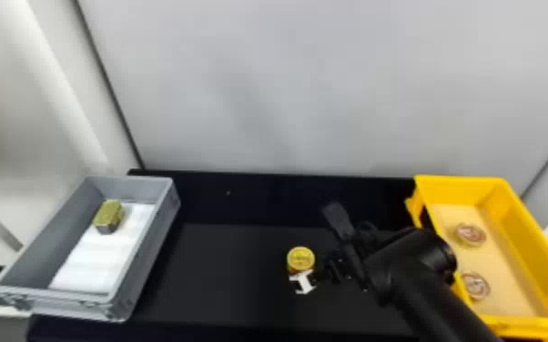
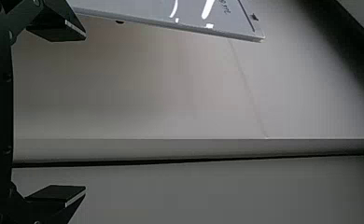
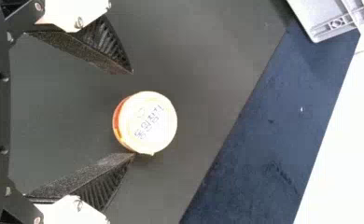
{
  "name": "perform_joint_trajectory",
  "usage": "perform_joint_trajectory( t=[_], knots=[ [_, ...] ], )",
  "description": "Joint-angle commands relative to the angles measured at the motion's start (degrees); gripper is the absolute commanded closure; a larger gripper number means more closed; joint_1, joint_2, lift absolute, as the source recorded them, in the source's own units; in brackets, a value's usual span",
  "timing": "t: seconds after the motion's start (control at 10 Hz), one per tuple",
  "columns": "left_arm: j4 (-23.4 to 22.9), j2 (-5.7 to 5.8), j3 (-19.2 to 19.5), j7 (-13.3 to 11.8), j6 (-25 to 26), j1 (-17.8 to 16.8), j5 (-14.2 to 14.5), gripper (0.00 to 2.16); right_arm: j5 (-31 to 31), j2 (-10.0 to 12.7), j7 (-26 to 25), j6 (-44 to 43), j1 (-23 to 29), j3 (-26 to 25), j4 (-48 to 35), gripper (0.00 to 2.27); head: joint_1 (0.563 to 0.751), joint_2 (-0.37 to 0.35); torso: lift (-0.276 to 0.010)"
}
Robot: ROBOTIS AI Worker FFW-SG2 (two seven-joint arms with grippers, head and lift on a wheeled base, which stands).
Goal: Pick up the round yellow can and place it in the yellow rectangular box
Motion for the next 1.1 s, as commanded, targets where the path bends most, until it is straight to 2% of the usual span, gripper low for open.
perform_joint_trajectory(
  t=[0.0,0.4,1.0],
  knots=[
    [0.0,0.00,-0.1,-0.3,-0.5,0.0,-0.2,0.12,-0.1,0.1,-0.4,-3.8,0.0,0.0,2.5,0.17,0.694,0.054,0.000],
    [0.0,0.26,-0.4,-1.1,-0.7,0.0,-0.2,0.12,-2.7,0.1,-2.8,-10.2,0.2,-0.1,6.7,0.17,0.694,0.054,0.000],
    [0.3,0.44,-1.5,-1.2,-0.3,-0.2,-0.3,0.11,-5.2,0.1,-5.1,-11.9,-0.5,-0.2,7.7,0.18,0.694,0.054,0.000]
  ],
)
